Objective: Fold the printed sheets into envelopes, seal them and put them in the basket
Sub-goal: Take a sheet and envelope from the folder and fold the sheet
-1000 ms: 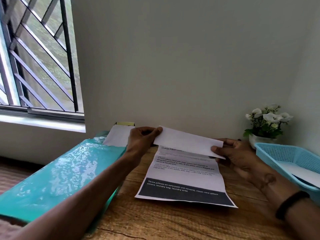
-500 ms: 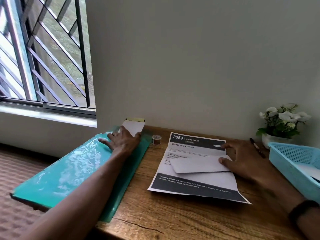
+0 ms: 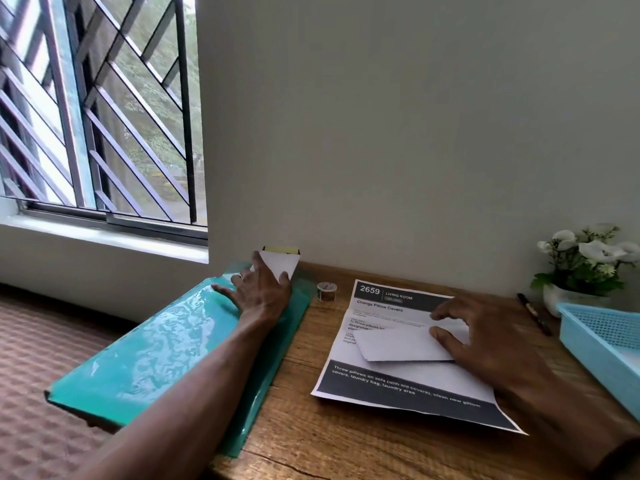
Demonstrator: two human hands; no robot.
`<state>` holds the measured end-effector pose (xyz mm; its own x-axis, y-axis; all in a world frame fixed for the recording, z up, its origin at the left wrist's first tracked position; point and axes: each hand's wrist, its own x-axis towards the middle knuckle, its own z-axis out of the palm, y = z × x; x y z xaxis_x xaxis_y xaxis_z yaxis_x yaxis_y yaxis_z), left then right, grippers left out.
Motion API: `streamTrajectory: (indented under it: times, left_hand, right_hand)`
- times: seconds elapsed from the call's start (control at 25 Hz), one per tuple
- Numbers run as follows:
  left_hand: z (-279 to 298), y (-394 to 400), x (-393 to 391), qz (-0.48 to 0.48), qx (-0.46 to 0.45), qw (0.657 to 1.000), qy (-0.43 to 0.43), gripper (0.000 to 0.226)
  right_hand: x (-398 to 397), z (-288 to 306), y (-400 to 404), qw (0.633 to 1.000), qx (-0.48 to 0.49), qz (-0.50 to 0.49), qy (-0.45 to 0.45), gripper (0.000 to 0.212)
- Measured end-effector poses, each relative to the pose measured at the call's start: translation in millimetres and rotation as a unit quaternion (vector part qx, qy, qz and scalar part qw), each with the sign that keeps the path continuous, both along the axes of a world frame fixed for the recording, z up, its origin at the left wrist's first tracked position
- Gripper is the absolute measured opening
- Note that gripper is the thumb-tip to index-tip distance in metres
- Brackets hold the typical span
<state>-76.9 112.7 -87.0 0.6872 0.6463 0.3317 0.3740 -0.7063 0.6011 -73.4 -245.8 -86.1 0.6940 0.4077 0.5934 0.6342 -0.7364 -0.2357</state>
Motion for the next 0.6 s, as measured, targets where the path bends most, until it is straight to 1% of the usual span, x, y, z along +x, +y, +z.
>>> streamTrajectory:
  times: [0.08,0.2,0.36,0.44,0.6]
  left_hand:
    - [-1.6,0.3,0.4,-0.01,0.004,1.0,0.003,0.078]
    - [-5.9,2.8,-0.8,-0.007,-0.006,1.0,0.027,0.089]
    - [-7.3,4.0,0.9,-0.004,-0.041,0.999,0.004,0.092]
    - [-6.1,3.9,1.7,0.004,-0.063,0.998,-0.015,0.091]
    - [-8.6,5.0,6.2,0.013,-0.079,0.995,-0.052,0.081]
  right_hand:
    - [4.3,-3.3,-1.5,1.0,0.01,0.001,0.008,0.018]
    - [7.7,-8.4,-2.6,0.999,0.023,0.001,0.022,0.018]
    - [11.6,-13.4,-2.2,0.999,0.019,0.003,0.03,0.017]
    - [12.2,-14.2,-2.3,0.999,0.019,0.002,0.042,0.015]
    - [12.8,-17.2,-3.3,0.999,0.012,-0.004,0.051,0.013]
